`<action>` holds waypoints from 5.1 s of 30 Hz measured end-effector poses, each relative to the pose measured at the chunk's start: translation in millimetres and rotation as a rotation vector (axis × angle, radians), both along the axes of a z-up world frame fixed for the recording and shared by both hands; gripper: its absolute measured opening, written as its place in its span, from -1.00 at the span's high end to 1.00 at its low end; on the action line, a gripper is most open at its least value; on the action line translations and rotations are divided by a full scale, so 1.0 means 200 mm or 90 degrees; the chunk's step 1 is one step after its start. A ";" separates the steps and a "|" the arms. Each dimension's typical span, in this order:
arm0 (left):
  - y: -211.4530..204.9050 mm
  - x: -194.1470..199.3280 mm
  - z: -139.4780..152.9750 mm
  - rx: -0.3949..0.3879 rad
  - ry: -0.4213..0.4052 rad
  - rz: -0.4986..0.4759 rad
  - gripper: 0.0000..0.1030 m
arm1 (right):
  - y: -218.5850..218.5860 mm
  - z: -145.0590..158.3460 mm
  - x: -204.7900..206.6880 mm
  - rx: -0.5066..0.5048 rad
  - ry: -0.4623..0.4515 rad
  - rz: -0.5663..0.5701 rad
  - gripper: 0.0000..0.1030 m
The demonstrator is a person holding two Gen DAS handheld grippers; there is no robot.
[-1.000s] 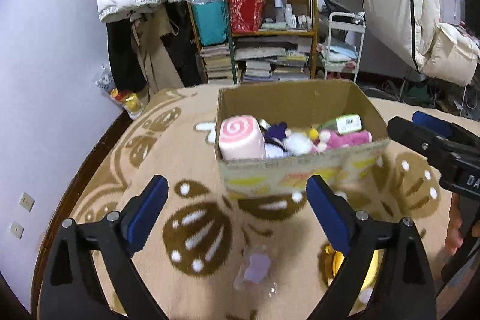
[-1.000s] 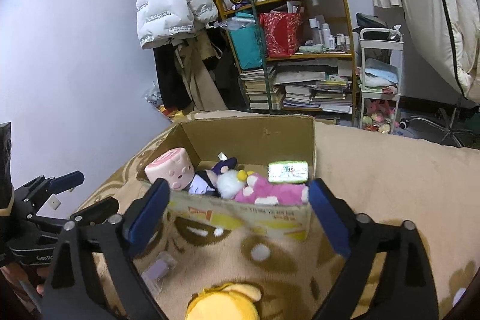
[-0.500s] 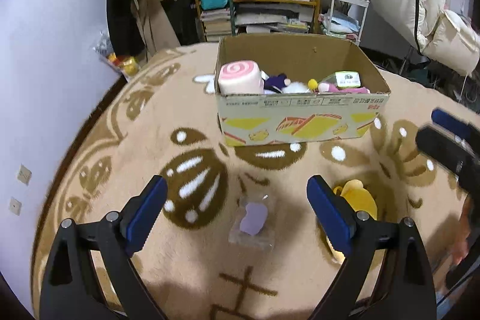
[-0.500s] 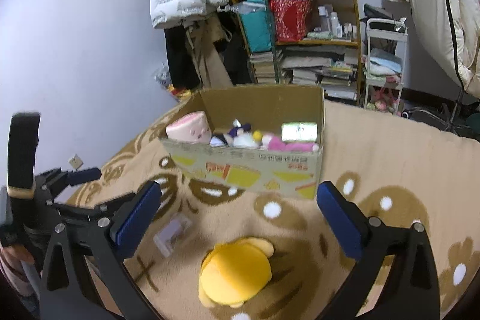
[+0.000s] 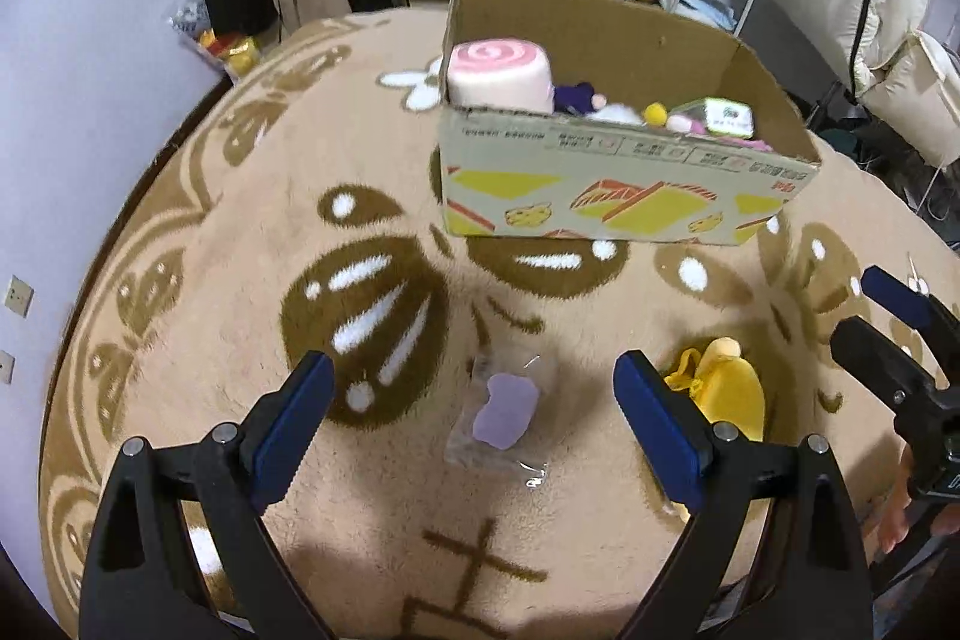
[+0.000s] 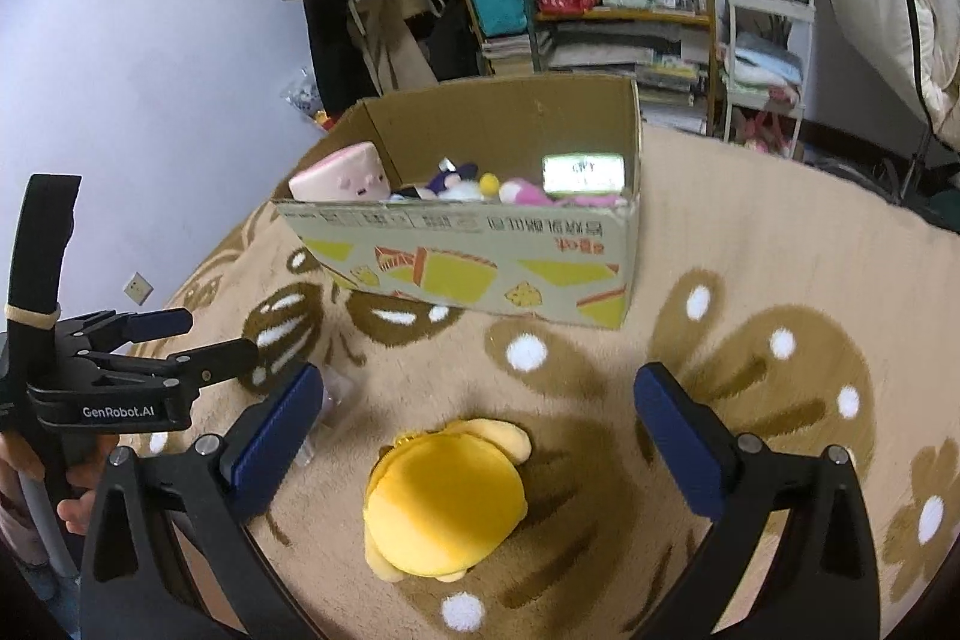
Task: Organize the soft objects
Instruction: 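Move both tools back toward the clear bag and yellow plush on the rug, then grasp the clear bag with the left gripper while the right gripper grasps the yellow plush, then lift the bag and yellow plush over the box and release both inside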
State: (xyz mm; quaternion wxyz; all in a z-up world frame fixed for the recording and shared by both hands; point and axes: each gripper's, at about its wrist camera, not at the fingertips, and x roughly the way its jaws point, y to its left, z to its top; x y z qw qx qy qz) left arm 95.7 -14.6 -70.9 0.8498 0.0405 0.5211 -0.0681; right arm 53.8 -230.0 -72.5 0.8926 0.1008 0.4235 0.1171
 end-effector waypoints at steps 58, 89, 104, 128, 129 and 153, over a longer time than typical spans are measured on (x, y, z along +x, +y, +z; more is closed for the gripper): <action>-0.08 0.24 -0.51 0.026 0.212 0.048 -0.11 | 0.25 -0.50 0.11 -0.043 0.272 0.102 -1.00; -0.15 -0.17 0.37 -0.015 -0.294 0.011 0.09 | 0.06 0.09 -0.05 -0.020 -0.078 -0.048 -0.53; -0.17 -0.07 0.57 -0.013 -0.400 0.006 0.09 | -0.07 0.35 -0.04 0.002 -0.233 -0.116 -0.53; -0.31 0.35 0.46 -0.016 -0.345 -0.062 0.07 | -0.05 0.21 0.39 0.003 -0.179 -0.030 -0.54; -0.31 0.36 0.45 -0.019 -0.340 -0.066 0.07 | -0.06 0.19 0.40 0.010 -0.171 -0.031 -0.55; -0.22 0.37 0.36 0.001 -0.327 -0.038 -0.87 | -0.10 0.08 0.45 0.050 -0.145 -0.036 -0.89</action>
